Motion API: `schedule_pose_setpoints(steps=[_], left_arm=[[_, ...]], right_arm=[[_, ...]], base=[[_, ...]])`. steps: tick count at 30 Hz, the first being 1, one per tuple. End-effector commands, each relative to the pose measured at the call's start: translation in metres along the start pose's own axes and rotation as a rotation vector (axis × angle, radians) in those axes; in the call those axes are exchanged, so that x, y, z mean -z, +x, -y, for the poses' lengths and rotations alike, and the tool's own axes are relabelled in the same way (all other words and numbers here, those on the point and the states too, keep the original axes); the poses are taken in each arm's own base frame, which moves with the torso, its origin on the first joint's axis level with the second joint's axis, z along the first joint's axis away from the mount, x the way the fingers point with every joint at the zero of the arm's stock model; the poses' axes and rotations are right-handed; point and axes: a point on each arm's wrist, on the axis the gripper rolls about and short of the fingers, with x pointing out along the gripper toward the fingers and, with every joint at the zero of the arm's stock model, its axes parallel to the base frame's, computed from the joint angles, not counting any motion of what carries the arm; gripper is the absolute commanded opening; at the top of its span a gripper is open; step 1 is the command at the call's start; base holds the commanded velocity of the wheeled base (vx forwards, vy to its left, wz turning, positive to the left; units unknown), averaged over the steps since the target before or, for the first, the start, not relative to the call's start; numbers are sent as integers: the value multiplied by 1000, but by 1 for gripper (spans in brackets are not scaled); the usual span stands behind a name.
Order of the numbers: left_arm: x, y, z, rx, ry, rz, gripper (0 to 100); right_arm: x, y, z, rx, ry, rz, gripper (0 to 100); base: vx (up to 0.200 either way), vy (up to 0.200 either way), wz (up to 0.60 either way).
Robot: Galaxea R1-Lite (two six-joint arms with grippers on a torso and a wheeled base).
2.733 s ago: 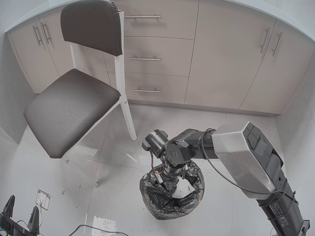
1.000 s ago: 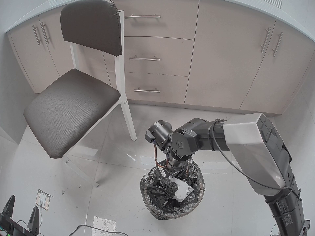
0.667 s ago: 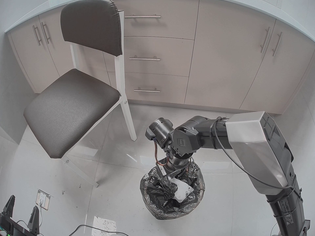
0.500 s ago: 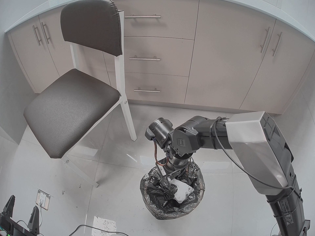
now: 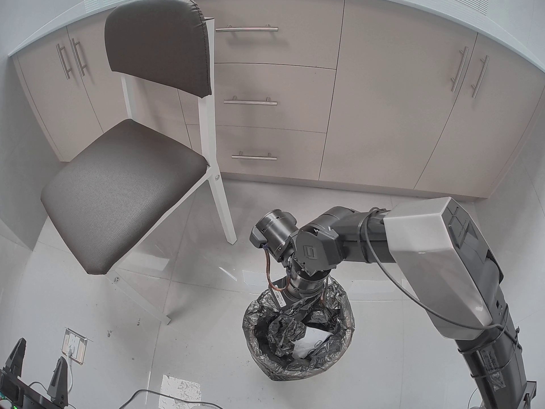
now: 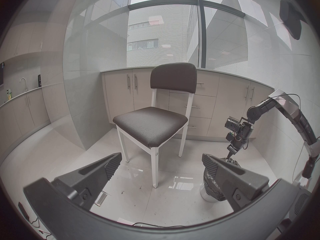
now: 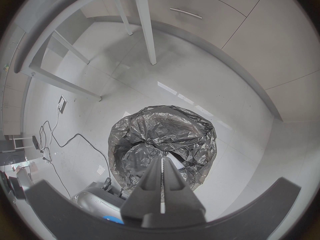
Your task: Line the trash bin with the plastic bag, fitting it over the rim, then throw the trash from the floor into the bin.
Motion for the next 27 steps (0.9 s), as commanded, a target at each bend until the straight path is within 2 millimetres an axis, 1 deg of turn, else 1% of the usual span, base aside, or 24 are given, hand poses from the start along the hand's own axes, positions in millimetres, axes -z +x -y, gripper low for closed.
schedule_pose_setpoints(steps=[1,8,10,13,16,18,19,20,21,27], left_arm=[[2,-1,0,0,-1,10,100],[2,-1,0,0,-1,8,100],[2,-1,0,0,-1,10,100],[2,-1,0,0,-1,10,100],[2,-1,0,0,-1,10,100],[2,-1,0,0,-1,10,100],[2,-1,0,0,-1,10,100],[2,-1,0,0,-1,10,100],[2,-1,0,0,-1,10,100],[2,-1,0,0,-1,10,100]], right_arm=[[3,8,-2,4,-4,-16,0],[5,11,-9,-5,0,-17,0],[9,15,-12,-8,0,-33,0],[15,29,-16,1,5,-64,0],[23,48,-16,16,11,-103,0],[23,48,-16,16,11,-103,0],[28,59,-18,22,8,-123,0],[28,59,-18,22,8,-123,0],[32,70,-18,27,8,-136,0],[41,97,-23,27,11,-137,0]], base=[[0,0,0],[0,0,0],[0,0,0],[0,0,0],[0,0,0],[0,0,0],[0,0,0],[0,0,0],[0,0,0],[0,0,0]])
